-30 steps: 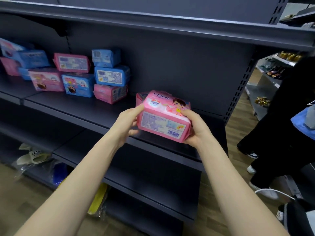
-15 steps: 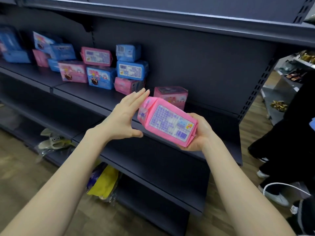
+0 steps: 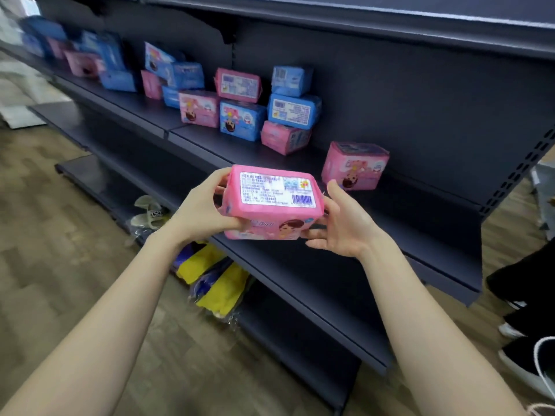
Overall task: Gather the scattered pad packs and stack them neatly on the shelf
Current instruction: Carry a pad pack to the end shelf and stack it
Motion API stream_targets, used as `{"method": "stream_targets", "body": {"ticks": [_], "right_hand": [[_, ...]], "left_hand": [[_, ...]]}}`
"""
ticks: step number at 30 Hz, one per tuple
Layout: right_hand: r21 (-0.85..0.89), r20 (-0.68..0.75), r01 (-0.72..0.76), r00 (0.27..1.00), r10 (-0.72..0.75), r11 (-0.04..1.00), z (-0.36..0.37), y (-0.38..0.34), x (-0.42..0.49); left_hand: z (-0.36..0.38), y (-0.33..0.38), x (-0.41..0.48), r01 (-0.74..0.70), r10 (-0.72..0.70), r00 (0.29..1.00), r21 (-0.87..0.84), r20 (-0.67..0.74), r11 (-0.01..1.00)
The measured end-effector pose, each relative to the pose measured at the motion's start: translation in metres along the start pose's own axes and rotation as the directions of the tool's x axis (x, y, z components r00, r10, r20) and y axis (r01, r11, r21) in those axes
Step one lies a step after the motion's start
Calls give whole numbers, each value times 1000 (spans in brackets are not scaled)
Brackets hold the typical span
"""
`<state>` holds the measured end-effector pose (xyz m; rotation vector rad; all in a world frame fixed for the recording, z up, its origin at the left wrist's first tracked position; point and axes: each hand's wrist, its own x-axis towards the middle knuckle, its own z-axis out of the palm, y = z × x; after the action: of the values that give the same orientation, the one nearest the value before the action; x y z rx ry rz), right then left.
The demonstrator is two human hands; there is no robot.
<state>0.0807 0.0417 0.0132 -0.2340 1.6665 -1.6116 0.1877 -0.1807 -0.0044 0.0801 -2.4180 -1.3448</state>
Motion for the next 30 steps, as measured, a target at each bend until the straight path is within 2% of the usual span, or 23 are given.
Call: {"method": "stream_targets", "body": {"ticks": [3, 7, 11, 14, 17, 20, 24, 30], "right_hand": [[-194, 37, 26, 999, -19, 981, 26, 0, 6], [-319, 166, 275, 958, -232, 907, 66, 2, 13], [-440, 232, 465, 885, -403, 769, 106, 6, 26], [-534, 252, 513, 856, -452, 672, 137, 6, 30], [-538, 304, 569, 819, -487, 622, 163, 8, 32], [-543, 351, 612, 788, -506, 576, 185, 12, 38], [-527, 370, 632, 772, -516, 568, 211, 20, 38], [-574, 385, 631, 770, -508, 522, 245, 31, 38]], "left_hand": [[-21, -12, -18, 98, -101, 993, -51, -60, 994], [-46, -25, -43, 165, -183, 972, -127, -145, 978], [-71, -36, -72, 215, -261, 942, -219, -210, 952], [-89, -38, -94, 247, -330, 904, -299, -273, 922], [-100, -40, -114, 234, -351, 862, -327, -365, 915], [-108, -44, -130, 201, -360, 782, -342, -509, 918], [-115, -50, -150, 163, -336, 693, -315, -638, 935], [-123, -64, -170, 206, -289, 637, -203, -714, 957]]}}
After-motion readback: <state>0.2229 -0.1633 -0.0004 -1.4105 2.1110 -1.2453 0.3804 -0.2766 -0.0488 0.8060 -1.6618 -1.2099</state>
